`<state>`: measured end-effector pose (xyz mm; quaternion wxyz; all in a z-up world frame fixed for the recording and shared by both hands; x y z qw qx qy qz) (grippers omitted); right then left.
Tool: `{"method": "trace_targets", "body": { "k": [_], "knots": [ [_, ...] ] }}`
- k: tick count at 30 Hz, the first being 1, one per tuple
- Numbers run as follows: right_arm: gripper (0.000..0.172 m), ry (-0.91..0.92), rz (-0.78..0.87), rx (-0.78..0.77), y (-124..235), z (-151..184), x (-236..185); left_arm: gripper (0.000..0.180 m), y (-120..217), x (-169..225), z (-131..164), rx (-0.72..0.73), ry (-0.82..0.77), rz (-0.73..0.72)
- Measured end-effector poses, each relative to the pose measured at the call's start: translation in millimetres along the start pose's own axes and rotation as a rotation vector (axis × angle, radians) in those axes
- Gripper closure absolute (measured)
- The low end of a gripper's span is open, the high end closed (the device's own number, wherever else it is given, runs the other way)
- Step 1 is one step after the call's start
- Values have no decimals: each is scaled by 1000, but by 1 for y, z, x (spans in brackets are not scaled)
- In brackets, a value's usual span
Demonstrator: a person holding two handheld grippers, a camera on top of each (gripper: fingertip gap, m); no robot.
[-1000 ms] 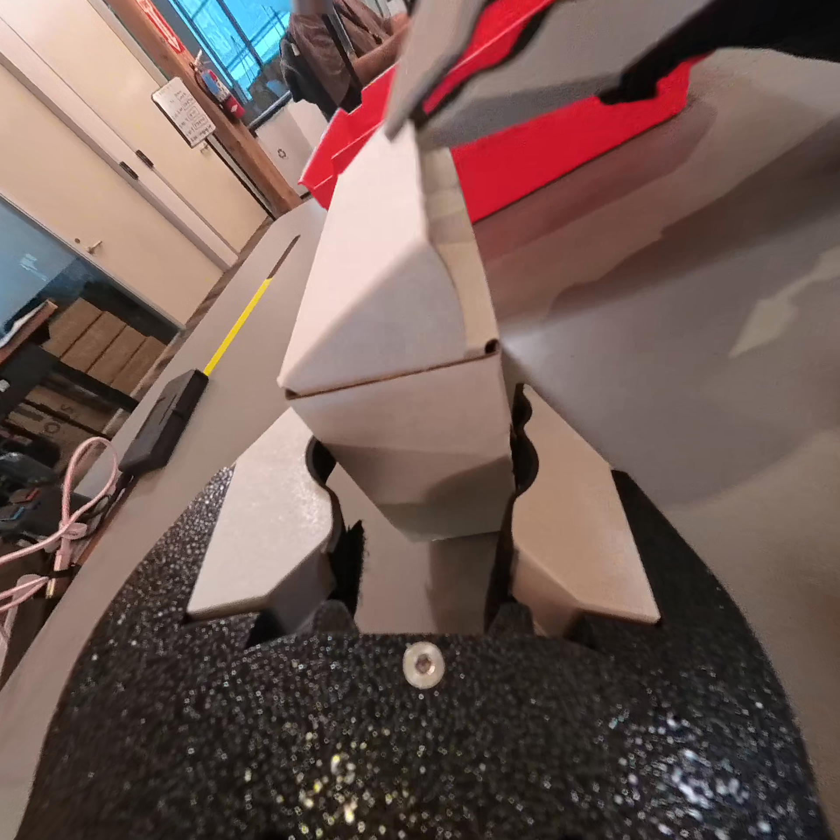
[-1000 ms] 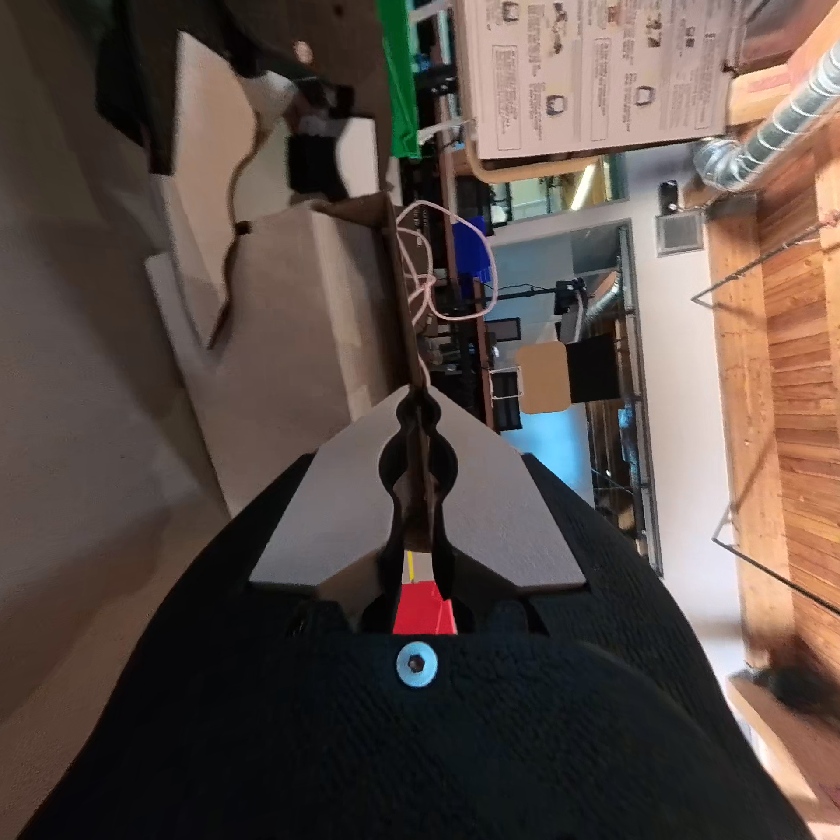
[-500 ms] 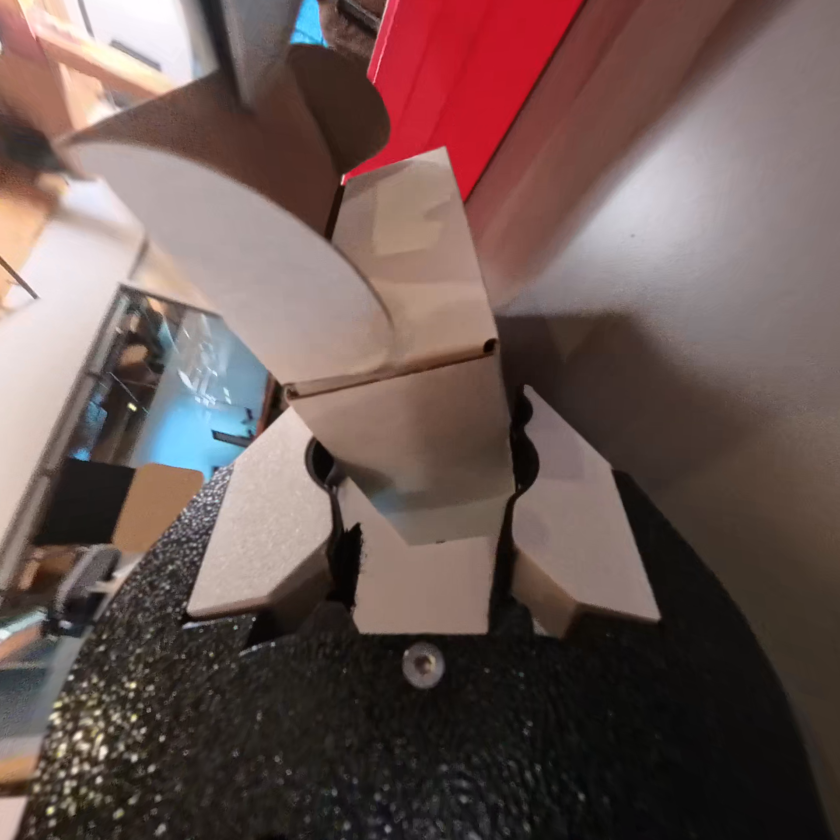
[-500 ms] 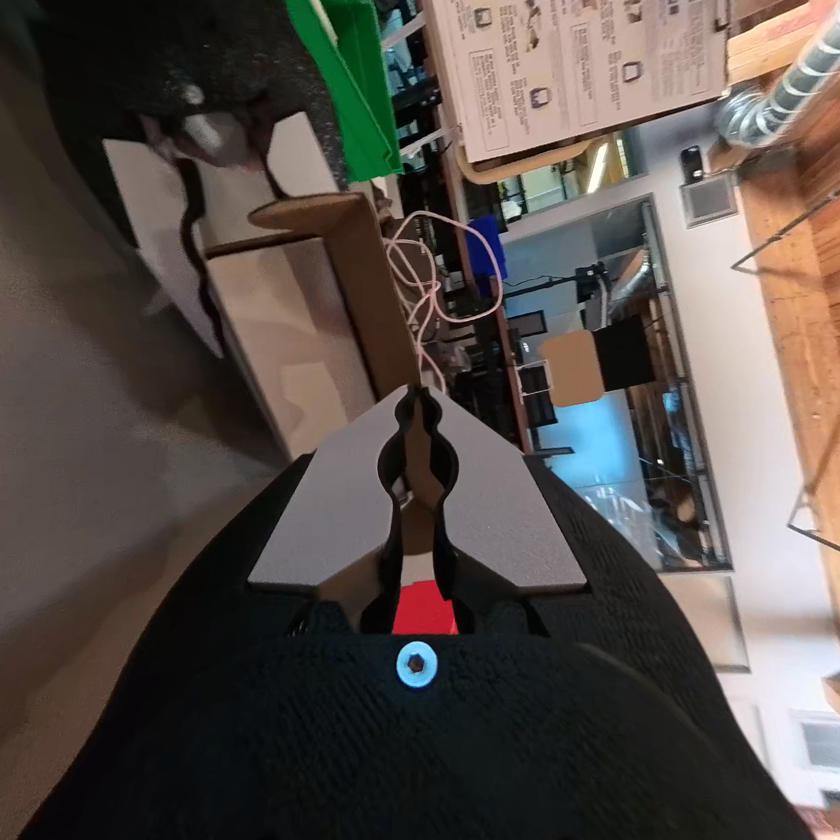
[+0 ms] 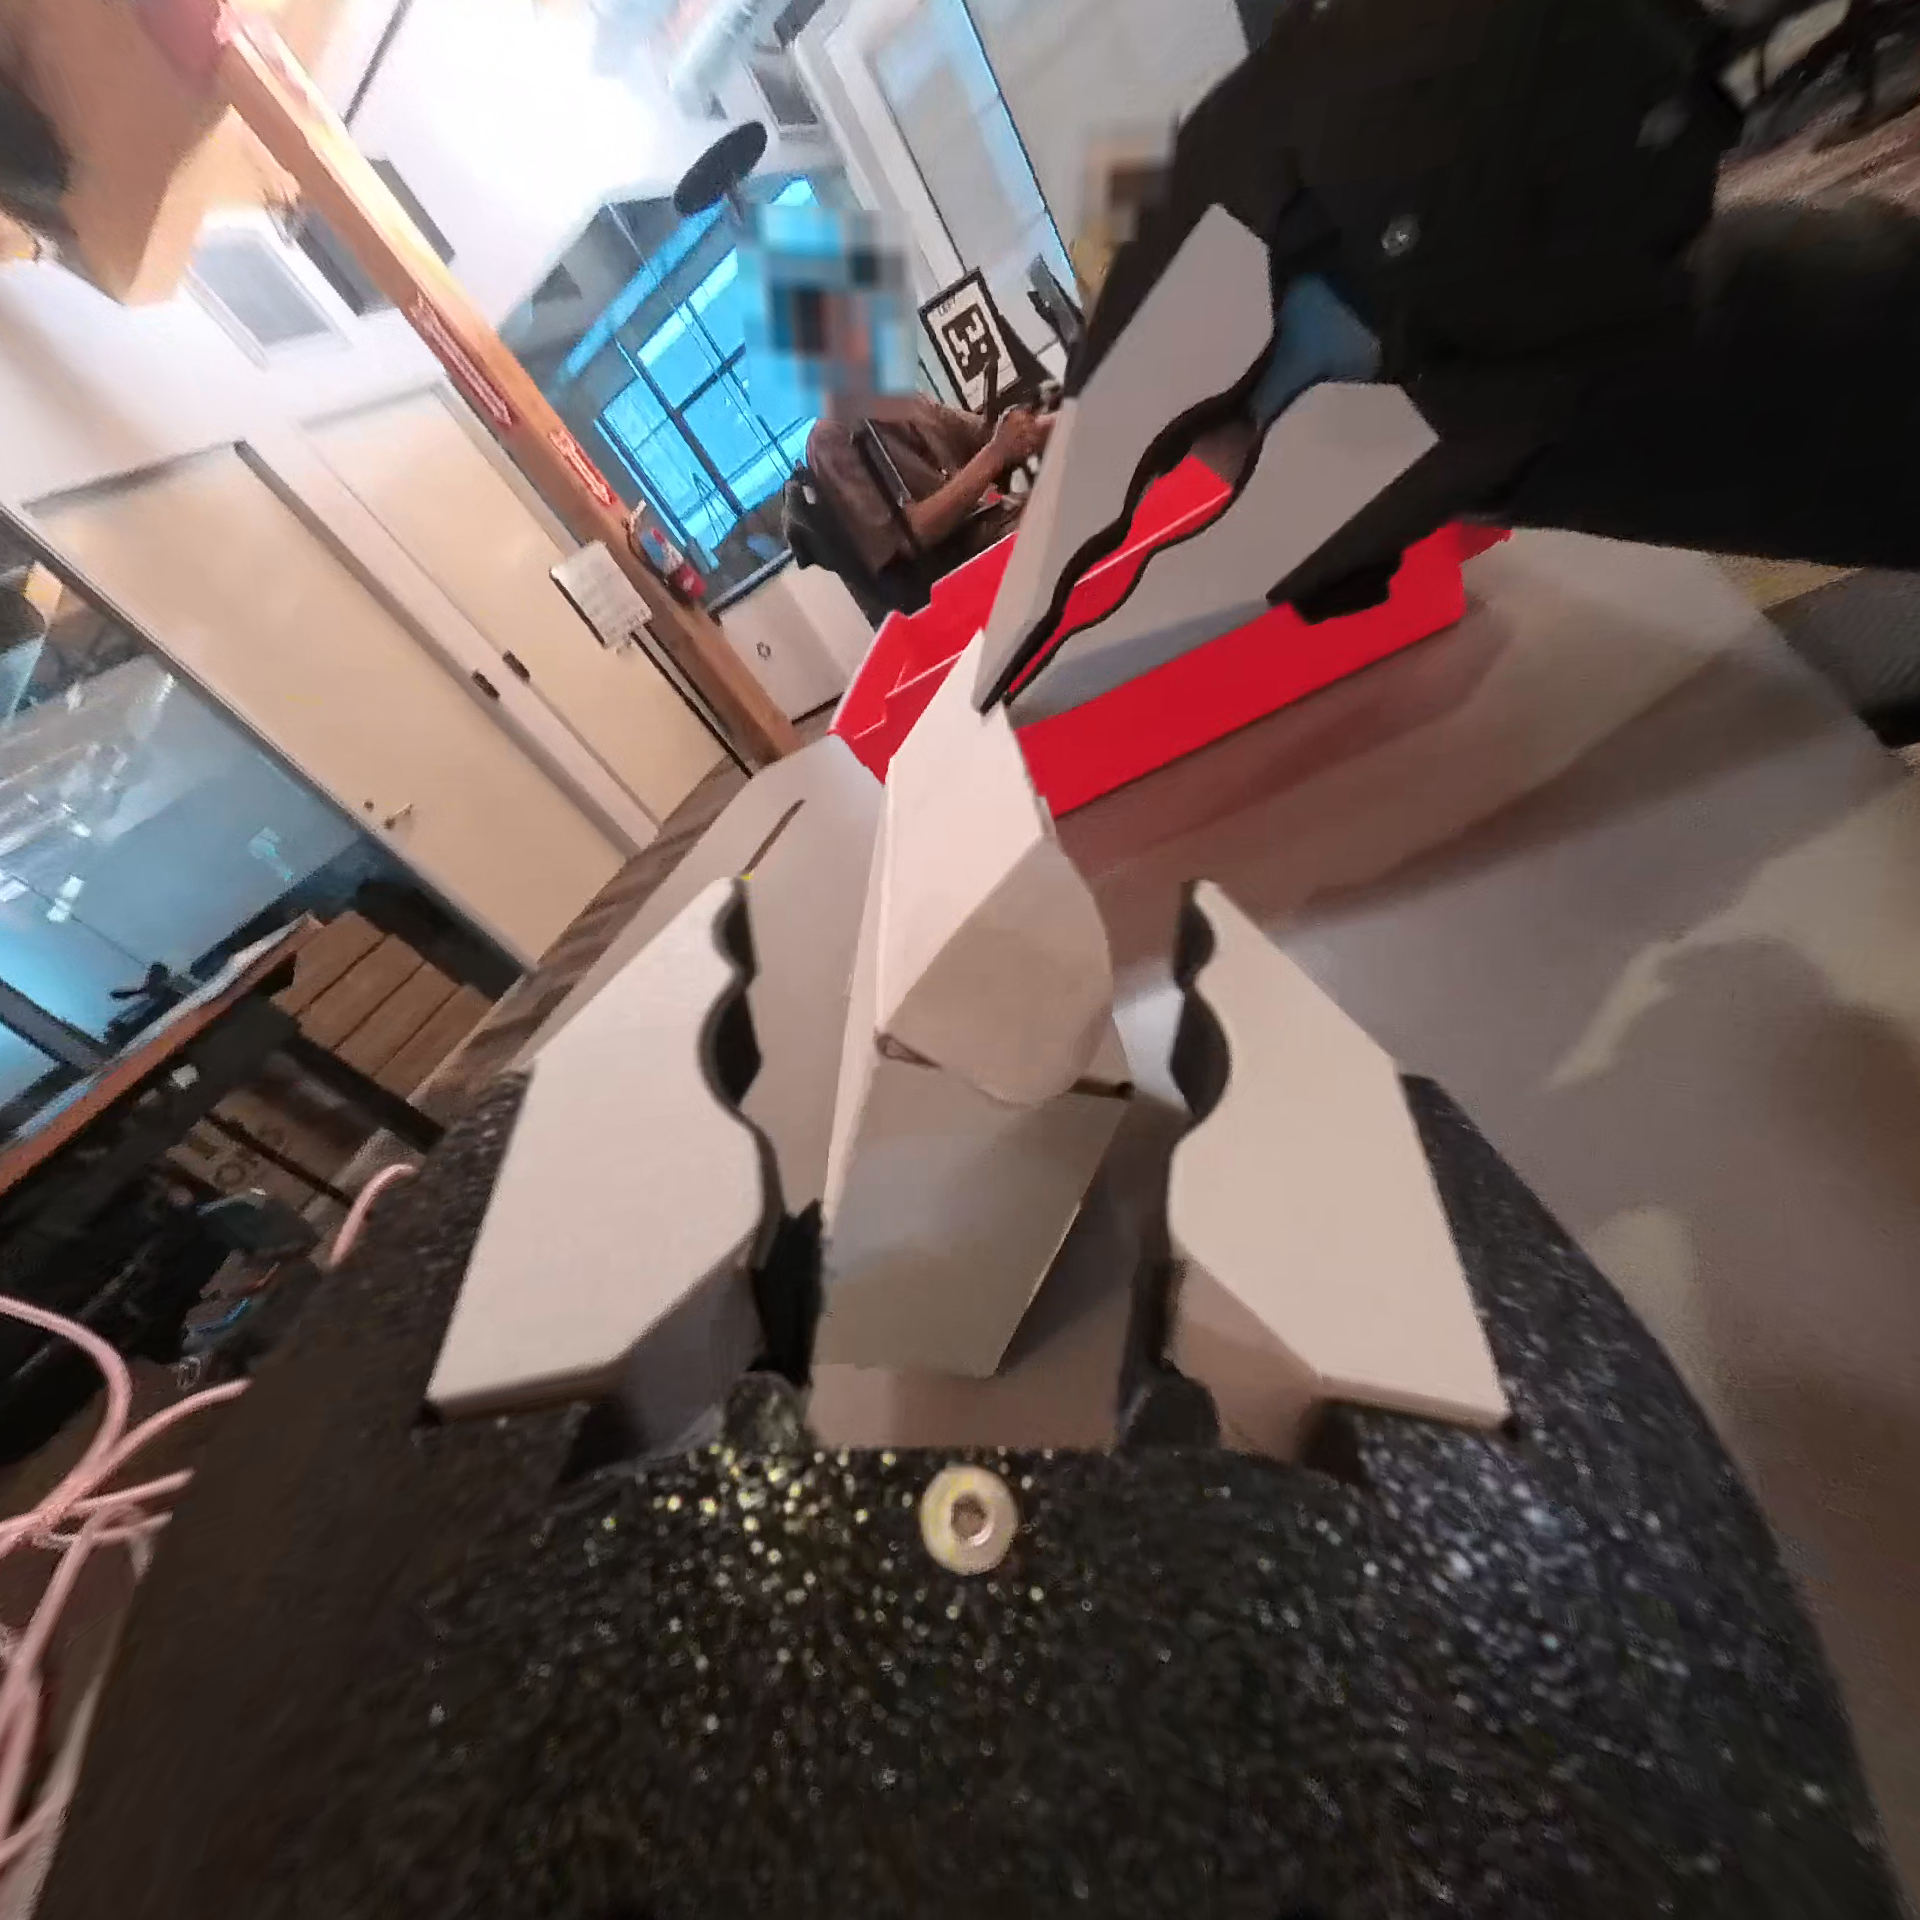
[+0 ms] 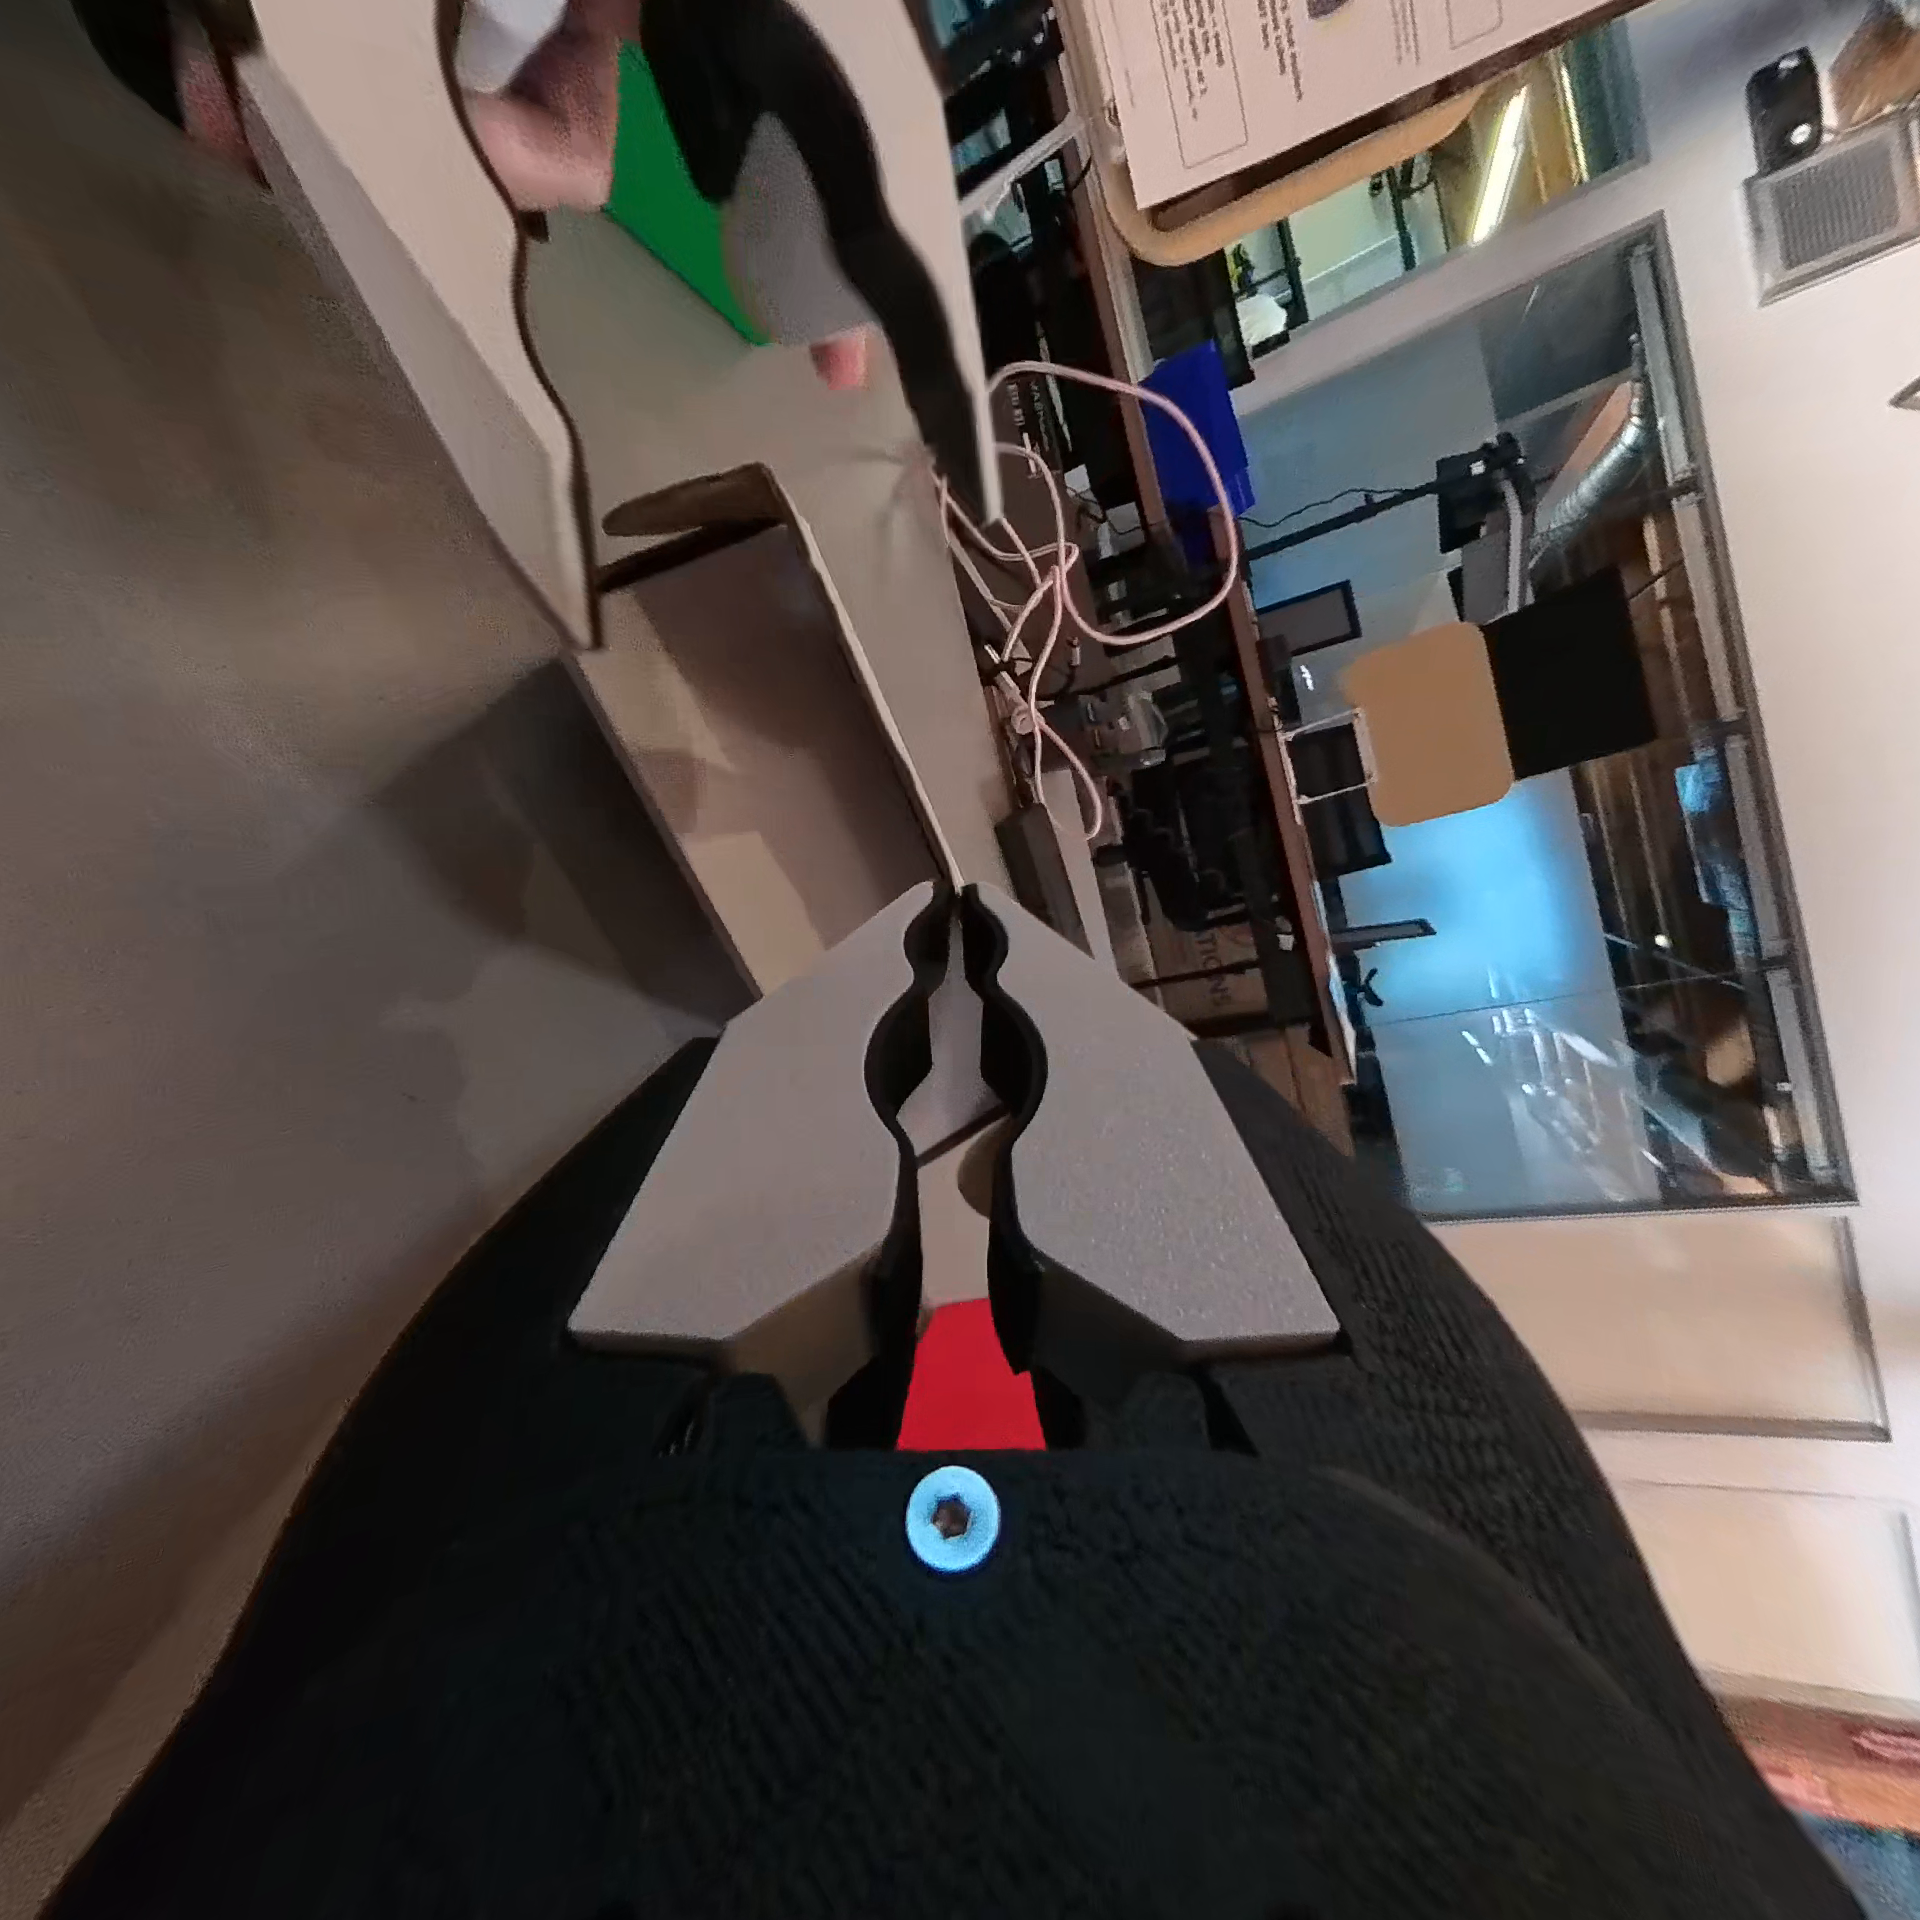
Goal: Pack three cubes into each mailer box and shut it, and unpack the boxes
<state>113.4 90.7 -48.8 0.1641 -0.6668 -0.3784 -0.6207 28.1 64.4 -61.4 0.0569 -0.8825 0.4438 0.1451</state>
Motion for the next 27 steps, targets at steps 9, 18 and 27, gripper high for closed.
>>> {"method": "trace_targets", "body": {
  "k": [9,18,27],
  "knots": [
    [171,59,21,76,0,-7,-3,151,-11,-10,14,-102,-178,-191],
    [172,103,14,134,-15,-11,-24,152,-7,-19,12,-80,46,-152],
    [172,67,-50,-1,-41,-2,-44,153,-3,-16,2,-11,115,-84]
  ]
}}
Point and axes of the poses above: each gripper's, where its closed fingertips meet, y back along the fingers, z out of its underside, x = y × z across the jaws, the point moved 3 cm from there along y, back along the fingers, and after that the axes turned 14 degrees about y, right-handed, at the moved point
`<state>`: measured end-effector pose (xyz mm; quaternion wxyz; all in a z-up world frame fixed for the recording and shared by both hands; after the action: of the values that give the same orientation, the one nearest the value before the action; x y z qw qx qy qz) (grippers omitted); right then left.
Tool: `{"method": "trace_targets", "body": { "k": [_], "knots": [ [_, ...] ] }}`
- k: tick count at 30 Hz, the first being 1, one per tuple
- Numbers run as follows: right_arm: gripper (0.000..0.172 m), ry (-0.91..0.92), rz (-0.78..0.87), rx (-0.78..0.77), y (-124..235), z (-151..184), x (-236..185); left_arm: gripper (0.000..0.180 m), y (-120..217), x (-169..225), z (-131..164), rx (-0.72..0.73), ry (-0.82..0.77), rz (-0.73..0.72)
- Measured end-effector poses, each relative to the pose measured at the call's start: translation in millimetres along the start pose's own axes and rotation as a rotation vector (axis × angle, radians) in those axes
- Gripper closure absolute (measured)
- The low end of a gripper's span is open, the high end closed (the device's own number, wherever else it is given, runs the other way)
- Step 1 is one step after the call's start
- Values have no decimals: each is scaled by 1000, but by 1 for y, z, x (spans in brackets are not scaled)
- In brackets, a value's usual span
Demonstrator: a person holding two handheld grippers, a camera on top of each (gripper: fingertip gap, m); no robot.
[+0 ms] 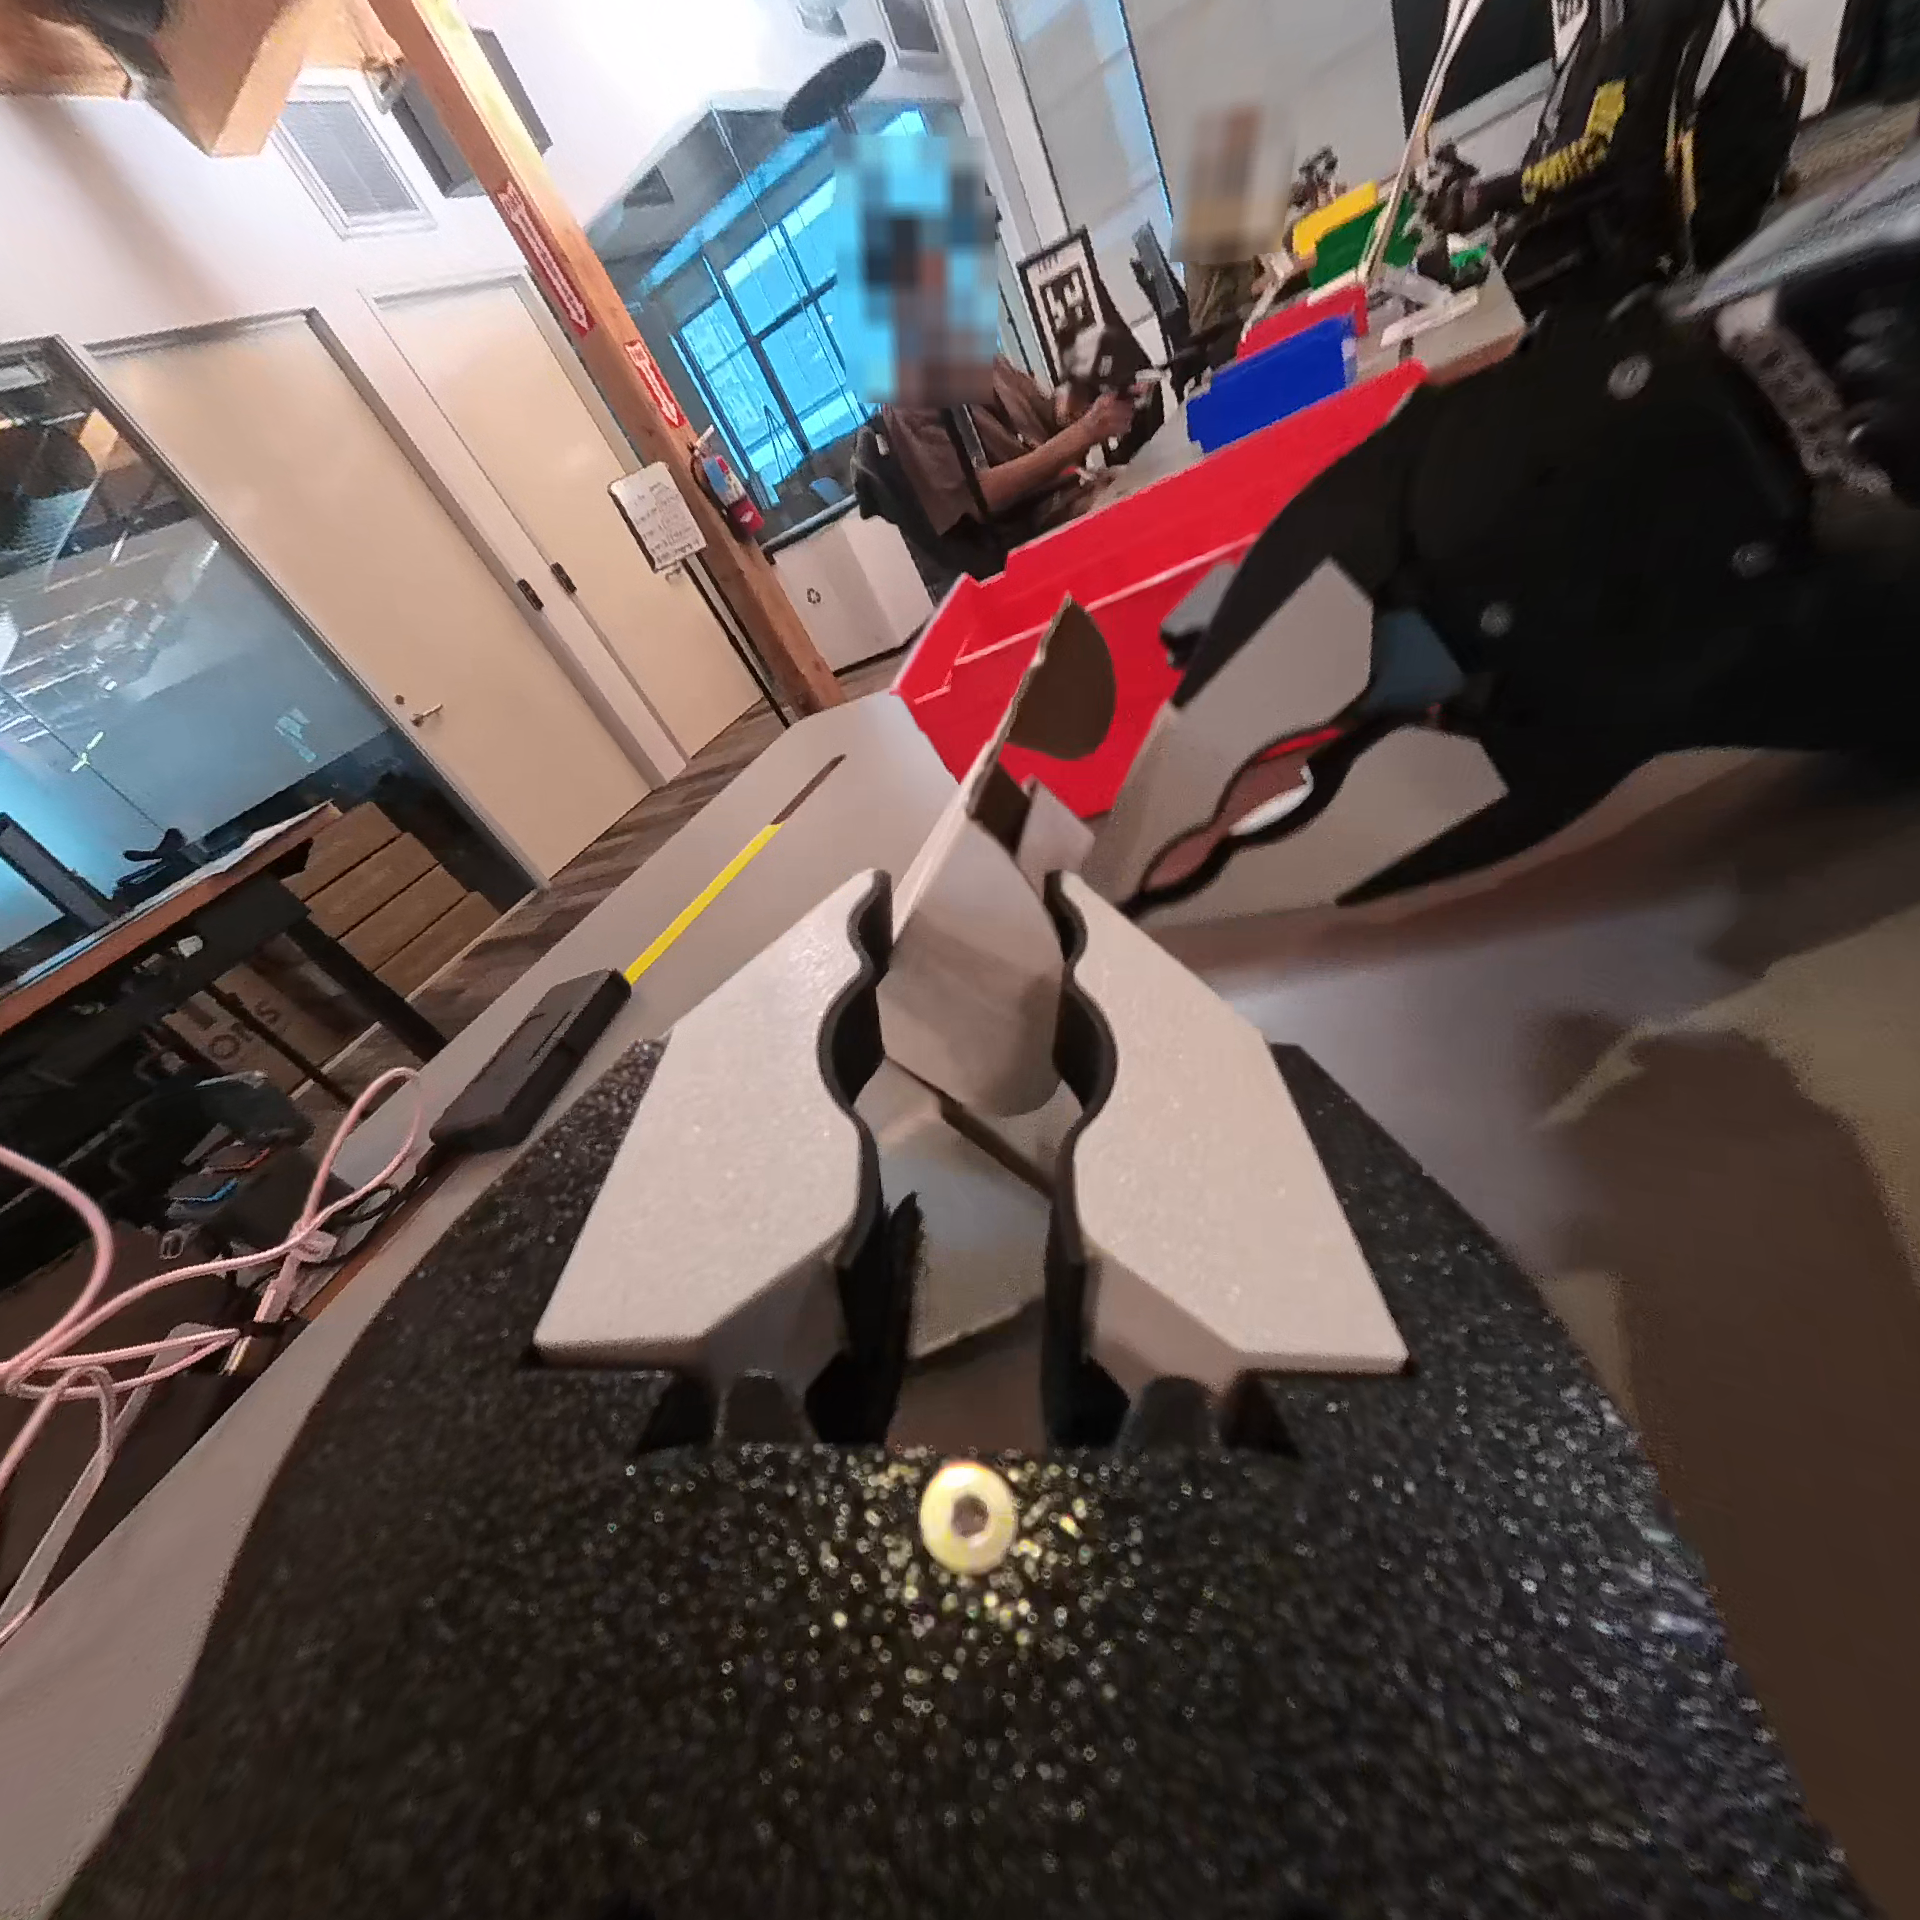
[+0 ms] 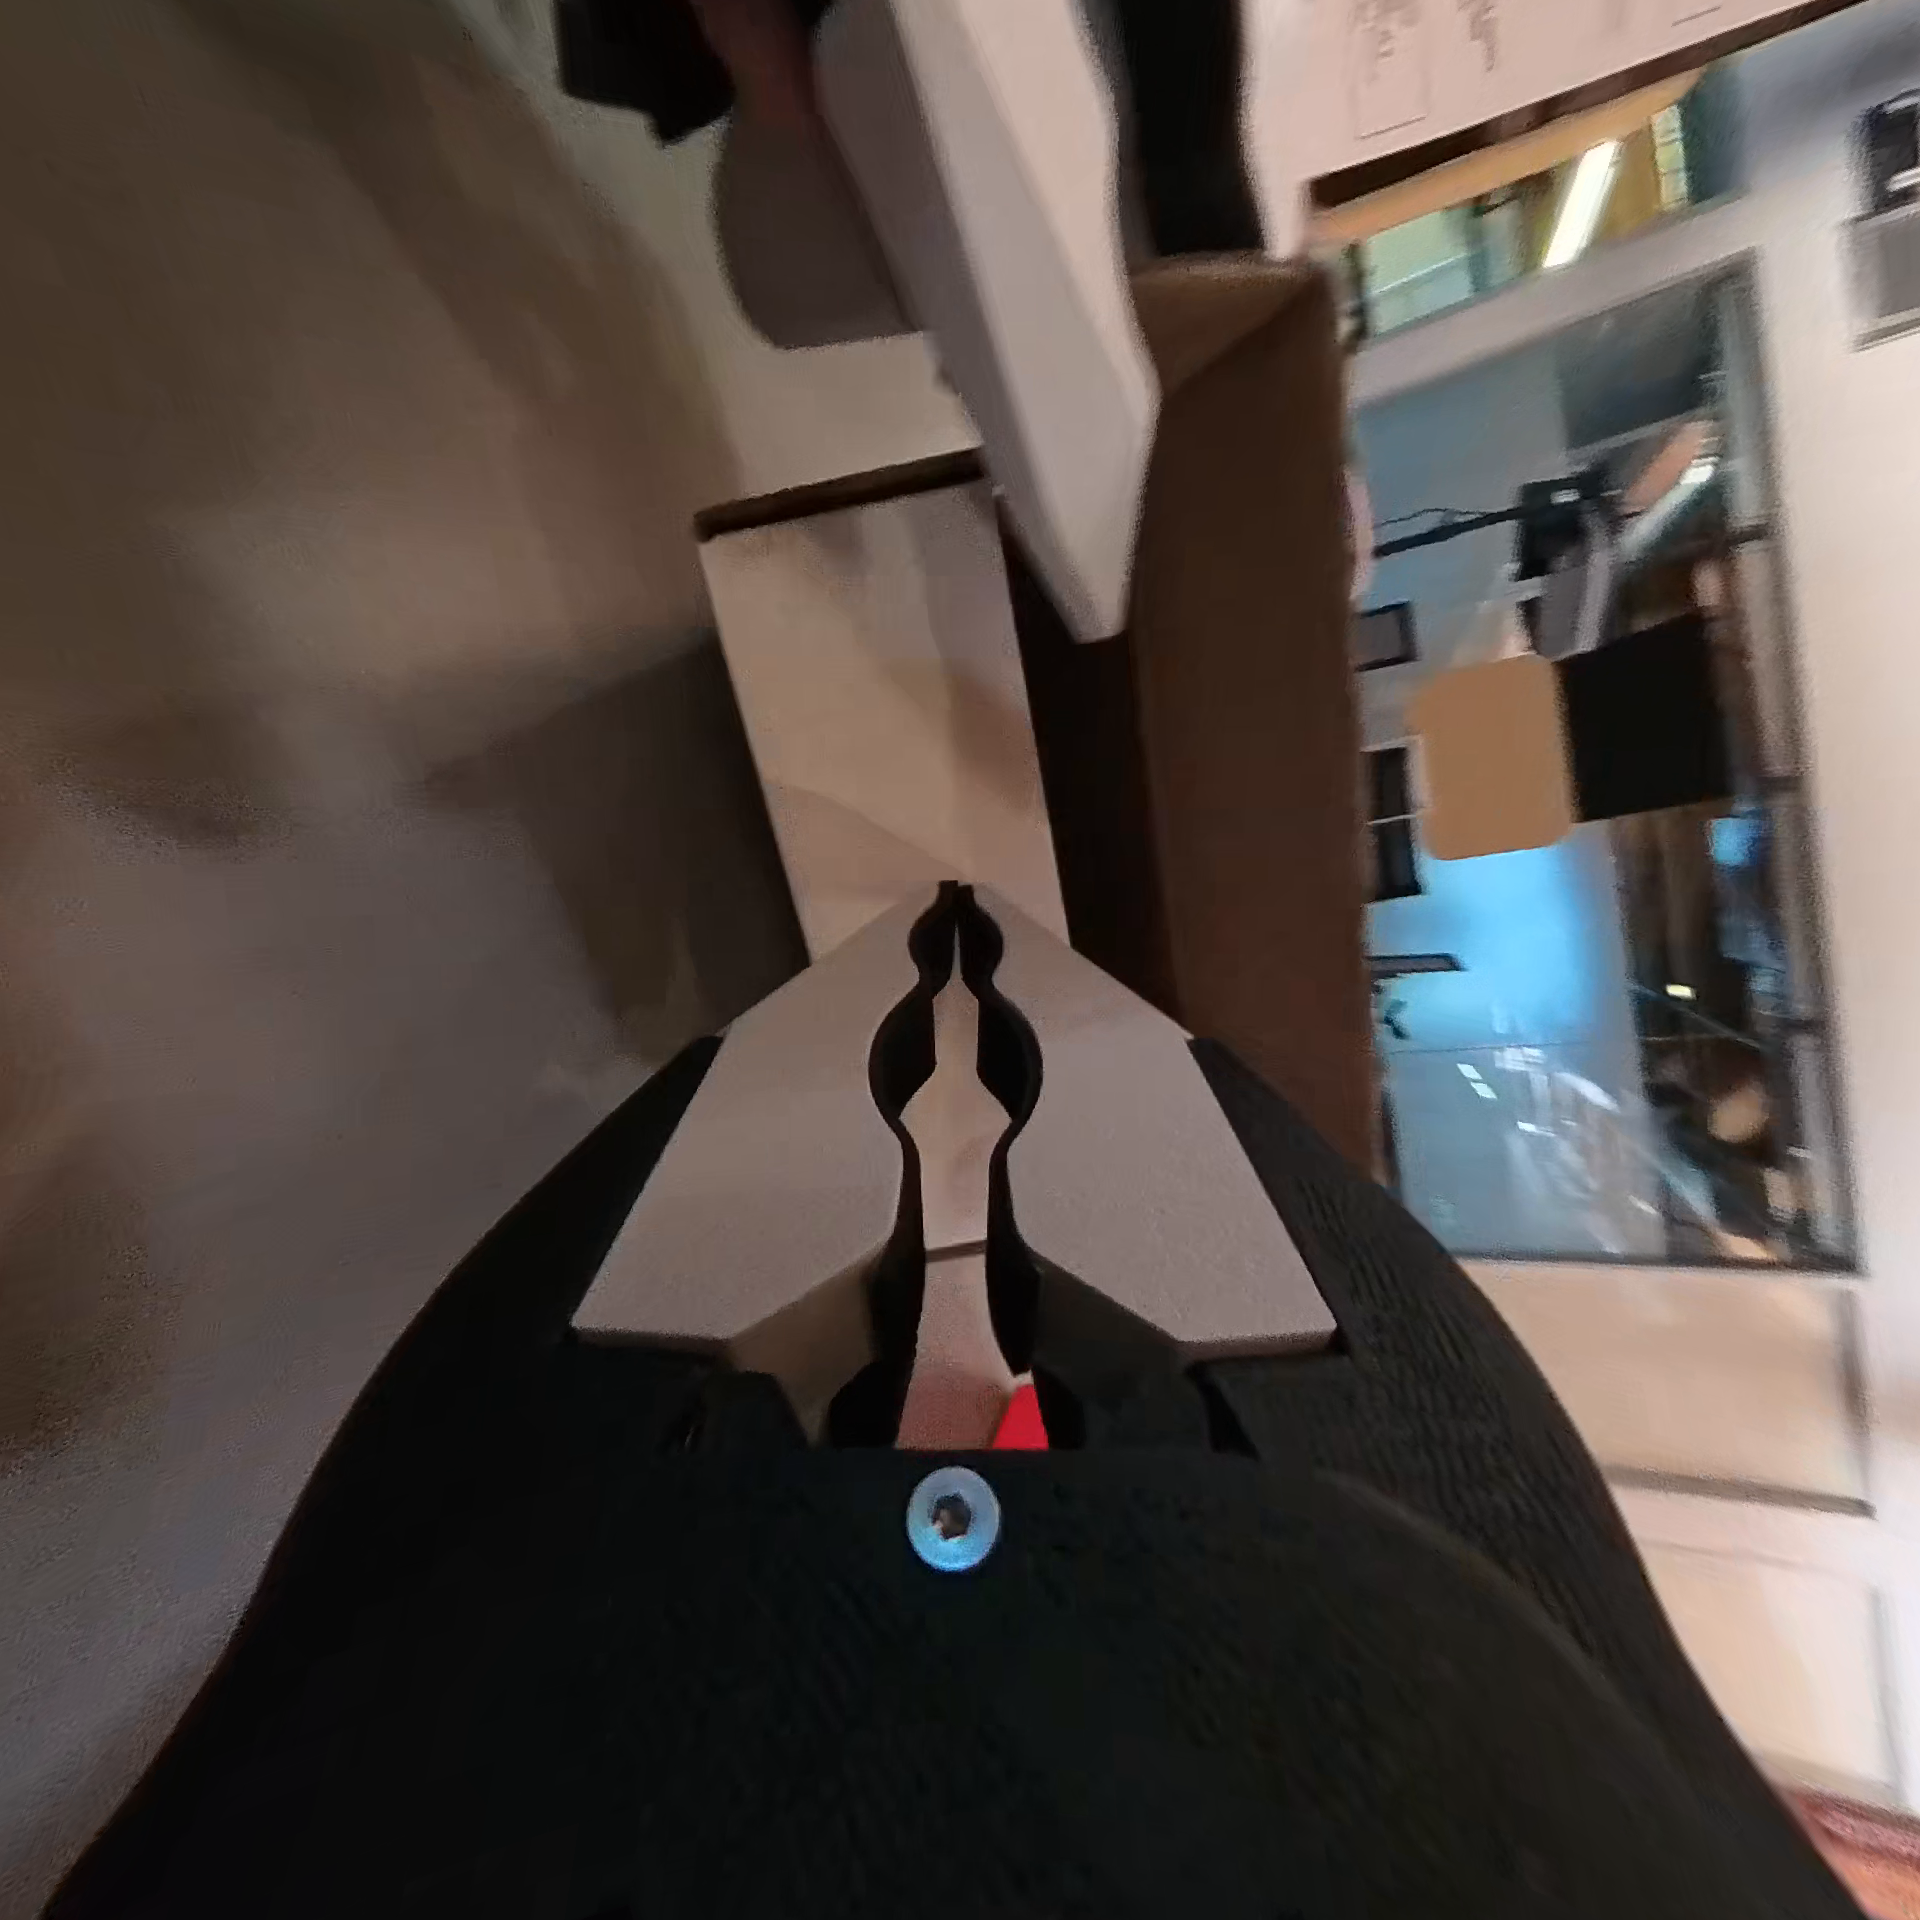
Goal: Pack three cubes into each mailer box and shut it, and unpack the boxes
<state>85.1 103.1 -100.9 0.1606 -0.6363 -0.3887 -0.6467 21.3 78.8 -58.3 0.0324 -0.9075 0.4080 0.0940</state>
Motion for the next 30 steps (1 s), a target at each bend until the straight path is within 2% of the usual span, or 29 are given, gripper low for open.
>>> {"method": "trace_targets", "body": {
  "k": [7,8,10,11,13,15,17,20,23,25,27,30],
  "knots": [
    [172,38,-214,-35,-10,5,-36,153,9,-14,-15,127,122,-28],
    [172,35,-238,-9,-8,2,-38,153,11,-16,-18,149,149,-26],
    [172,-1,-299,149,4,-14,-40,153,14,-20,-22,185,206,-18],
    [161,-31,-312,245,12,-24,-38,153,15,-21,-24,200,231,-13],
    [140,-96,-236,344,20,-32,-23,153,17,-22,-26,218,262,2],
    [123,-106,-149,334,20,-28,-11,153,18,-21,-27,222,265,8],
    [119,-88,-166,259,14,-20,-15,153,18,-20,-29,228,266,21],
    [119,-78,-253,154,2,-8,-31,153,19,-21,-31,247,288,34],
    [130,-87,-311,155,-1,-8,-42,154,22,-28,-33,275,312,2],
    [142,-91,-309,168,0,-9,-40,156,26,-38,-34,308,315,-66],
    [155,-116,-328,202,5,-14,-38,168,32,-50,-35,351,303,-172],
    [160,-166,-394,237,11,-20,-38,172,32,-59,-30,341,256,-274]
  ]
}}
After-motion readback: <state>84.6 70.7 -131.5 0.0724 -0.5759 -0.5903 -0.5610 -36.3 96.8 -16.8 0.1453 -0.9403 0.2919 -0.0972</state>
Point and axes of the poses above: each gripper's, where its closed fingertips meet, y back along the fingers, z out of its underside, x = y × z across the jaws, the point moved 3 cm from there along y, back along the fingers, and after that the axes turned 14 degrees about y, right-handed, at the moved point
